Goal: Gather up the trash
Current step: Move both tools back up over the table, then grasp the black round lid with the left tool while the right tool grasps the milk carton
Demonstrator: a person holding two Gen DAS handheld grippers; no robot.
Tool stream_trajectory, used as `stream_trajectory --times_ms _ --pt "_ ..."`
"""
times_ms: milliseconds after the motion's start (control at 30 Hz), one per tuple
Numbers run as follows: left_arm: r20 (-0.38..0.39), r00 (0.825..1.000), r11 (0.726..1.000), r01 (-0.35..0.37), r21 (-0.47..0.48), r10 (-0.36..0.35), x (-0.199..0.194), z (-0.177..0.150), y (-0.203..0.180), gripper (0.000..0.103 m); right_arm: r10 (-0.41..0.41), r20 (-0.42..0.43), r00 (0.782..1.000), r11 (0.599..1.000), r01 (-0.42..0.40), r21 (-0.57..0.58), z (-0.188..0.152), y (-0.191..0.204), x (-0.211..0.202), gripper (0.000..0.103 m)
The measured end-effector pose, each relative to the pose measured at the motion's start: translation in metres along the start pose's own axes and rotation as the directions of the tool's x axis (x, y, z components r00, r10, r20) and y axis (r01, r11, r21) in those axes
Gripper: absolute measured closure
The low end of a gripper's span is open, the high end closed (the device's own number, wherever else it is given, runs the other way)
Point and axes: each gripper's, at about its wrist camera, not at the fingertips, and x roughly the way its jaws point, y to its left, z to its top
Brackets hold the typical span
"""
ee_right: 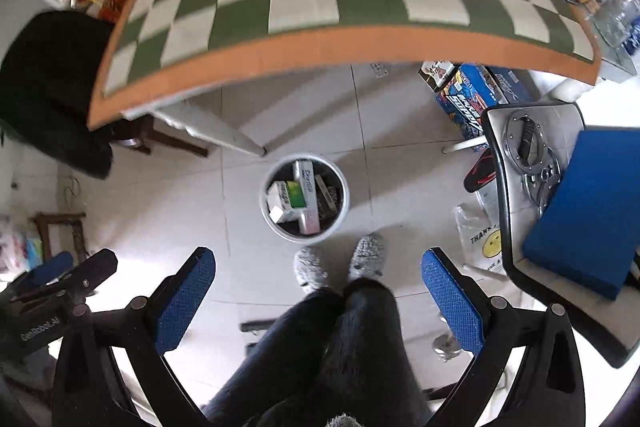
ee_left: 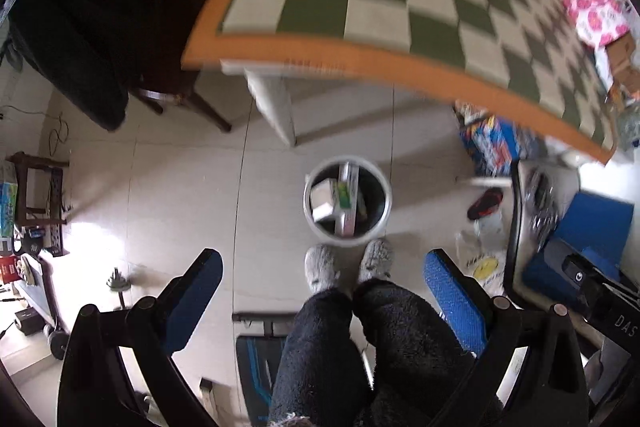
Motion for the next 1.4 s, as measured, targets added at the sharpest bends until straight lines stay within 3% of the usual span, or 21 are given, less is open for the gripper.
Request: stream_trajectory --times_ms 200,433,600,800,967,1000,1100,1167,1233,1267,1300,1400 --pt "0.140 0.990 1.000 -0.027 0.001 0.027 -0.030 0.075 -0.026 0.000 0.046 0.074 0.996 0.995 -0.052 0.081 0.064 -0.021 -0.045 0.000" --pt "0.197 0.980 0.997 -0.047 0.065 0.034 -0.026 0.210 -0.106 0.000 -0.011 0.130 0.991 0.994 -0.004 0.110 0.201 -0.068 -0.067 0.000" --pt "0.140 0.989 0.998 -0.060 0.011 0.057 0.006 0.315 -0.156 0.000 -0.055 0.122 0.991 0.997 0.047 0.066 0.343 -0.110 -0.052 0.000" --pt "0.013 0.998 0.998 -0.056 -0.019 0.056 0.062 0.400 -0.204 0.000 -0.111 0.085 0.990 0.994 0.108 0.030 0.513 -0.148 0.002 0.000" --pt "-0.086 0.996 0.999 -0.019 -0.045 0.015 0.099 0.424 -0.227 0.000 -0.131 0.046 0.990 0.991 0.131 0.010 0.614 -0.167 0.059 0.004" --pt "-0.110 0.994 0.998 -0.013 -0.057 0.007 0.108 0.423 -0.228 0.000 -0.119 0.039 0.992 0.993 0.118 0.006 0.628 -0.169 0.069 0.009" --pt "-0.168 0.985 0.995 0.014 -0.098 -0.030 0.125 0.419 -0.228 0.000 -0.102 0.026 0.994 0.995 0.102 -0.002 0.657 -0.170 0.095 0.011" --pt "-0.195 0.980 0.993 0.019 -0.117 -0.042 0.135 0.415 -0.228 0.001 -0.089 0.032 0.996 0.996 0.089 -0.014 0.671 -0.168 0.108 0.013" --pt "-0.201 0.978 0.993 0.022 -0.120 -0.046 0.139 0.413 -0.230 0.001 -0.065 0.045 0.997 0.997 0.067 -0.035 0.680 -0.164 0.119 0.025" --pt "-0.205 0.978 0.993 0.023 -0.119 -0.047 0.141 0.412 -0.231 0.001 -0.071 0.047 0.996 0.996 0.073 -0.048 0.683 -0.162 0.124 0.043" --pt "-0.211 0.976 0.993 0.030 -0.116 -0.054 0.143 0.410 -0.234 0.001 -0.077 0.048 0.996 0.995 0.079 -0.058 0.684 -0.160 0.128 0.047" --pt "-0.228 0.971 0.994 0.047 -0.095 -0.068 0.149 0.408 -0.246 0.001 -0.096 0.066 0.993 0.993 0.100 -0.067 0.674 -0.161 0.126 0.048"
